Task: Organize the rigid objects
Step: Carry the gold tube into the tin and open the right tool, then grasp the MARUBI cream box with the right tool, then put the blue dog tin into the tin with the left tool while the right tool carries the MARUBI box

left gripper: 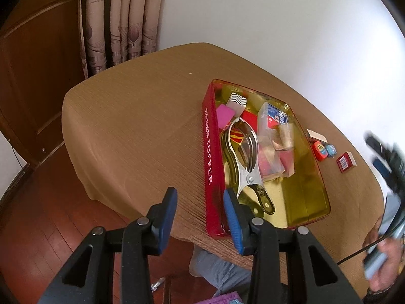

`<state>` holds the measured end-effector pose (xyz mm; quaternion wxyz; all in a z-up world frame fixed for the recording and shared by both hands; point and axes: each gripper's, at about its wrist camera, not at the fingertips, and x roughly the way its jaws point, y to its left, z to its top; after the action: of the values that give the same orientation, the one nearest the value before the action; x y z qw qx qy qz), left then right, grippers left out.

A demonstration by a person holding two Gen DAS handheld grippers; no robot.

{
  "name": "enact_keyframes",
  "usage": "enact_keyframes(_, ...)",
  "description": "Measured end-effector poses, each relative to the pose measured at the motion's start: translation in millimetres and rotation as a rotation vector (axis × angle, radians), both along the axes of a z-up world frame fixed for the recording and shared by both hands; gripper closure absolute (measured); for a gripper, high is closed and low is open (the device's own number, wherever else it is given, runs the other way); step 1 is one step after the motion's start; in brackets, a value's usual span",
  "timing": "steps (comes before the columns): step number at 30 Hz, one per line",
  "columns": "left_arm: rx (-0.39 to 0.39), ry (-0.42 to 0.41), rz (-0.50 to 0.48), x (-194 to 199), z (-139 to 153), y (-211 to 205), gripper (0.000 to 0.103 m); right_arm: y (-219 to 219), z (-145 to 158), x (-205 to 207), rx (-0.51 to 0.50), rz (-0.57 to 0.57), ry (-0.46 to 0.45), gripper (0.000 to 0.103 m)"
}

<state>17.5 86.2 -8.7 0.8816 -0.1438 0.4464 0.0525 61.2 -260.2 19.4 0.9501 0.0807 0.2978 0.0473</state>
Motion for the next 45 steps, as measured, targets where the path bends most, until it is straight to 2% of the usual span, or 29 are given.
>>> enact_keyframes(2,0.001,-0.002,0.002,-0.9,0.1,-0.8,0.064,-31.9,-21.4,-14.8,-0.091,-0.08,-0.021,0.0)
enact_keyframes(3,0.003,-0.003,0.003,-1.2,0.3,-0.7,0.064,-46.2,-33.5,-17.0,-0.124,-0.106,0.019,0.0)
enact_keyframes(5,0.01,-0.005,0.0,-1.7,0.4,-2.8,0.064,-84.8,-67.1,-19.3,-0.143,-0.147,0.189,0.0)
enact_keyframes(7,0.024,-0.003,-0.011,-1.1,-0.4,-6.9,0.064,-115.7,-83.4,-23.6,-0.097,-0.223,0.288,0.0)
enact_keyframes(9,0.049,-0.006,-0.023,-1.8,0.3,-12.5,0.064,-137.3,-84.5,-28.1,0.001,-0.273,0.29,0.0)
enact_keyframes(12,0.095,-0.04,-0.033,-5.8,6.7,-22.2,0.064,-146.7,-82.4,-24.7,0.031,-0.281,0.267,0.0)
enact_keyframes(15,0.156,-0.088,-0.037,-12.5,18.1,-32.7,0.064,-142.1,-80.1,-8.9,0.014,-0.202,0.246,0.0)
enact_keyframes(18,0.178,-0.09,-0.063,-12.3,23.2,-42.9,0.064,-132.1,-71.8,8.7,-0.035,-0.137,0.188,0.0)
enact_keyframes(21,0.178,-0.072,-0.09,-8.7,25.5,-54.6,0.064,-122.0,-68.0,32.8,-0.099,-0.087,0.19,0.0)
enact_keyframes(25,0.18,-0.054,-0.134,0.3,29.6,-74.5,0.064,-111.4,-63.7,61.9,-0.069,-0.013,0.191,0.0)
enact_keyframes(30,0.179,-0.051,-0.192,18.6,37.0,-100.5,0.064,-103.6,-68.2,89.4,-0.098,0.061,0.201,0.001)
enact_keyframes(32,0.175,-0.048,-0.215,26.9,39.9,-110.2,0.064,-105.6,-72.4,96.9,-0.103,0.079,0.221,0.01)
enact_keyframes(34,0.168,-0.043,-0.239,35.6,41.6,-119.5,0.064,-106.4,-76.0,106.3,-0.09,0.098,0.247,0.039)
enact_keyframes(36,0.16,-0.041,-0.258,43.8,43.6,-128.8,0.064,-110.0,-80.5,110.1,-0.08,0.106,0.277,0.061)
enact_keyframes(39,0.158,-0.029,-0.313,58.2,46.5,-147.3,0.064,-116.4,-81.0,100.7,-0.053,0.122,0.269,0.062)
enact_keyframes(41,0.129,-0.022,-0.368,69.4,50.7,-161.2,0.064,-126.8,-75.2,84.4,-0.041,0.128,0.252,0.062)
enact_keyframes(45,0.009,0.017,-0.534,106.7,58.1,-198.4,0.064,-154.5,-64.9,44.0,-0.074,0.08,0.211,0.062)
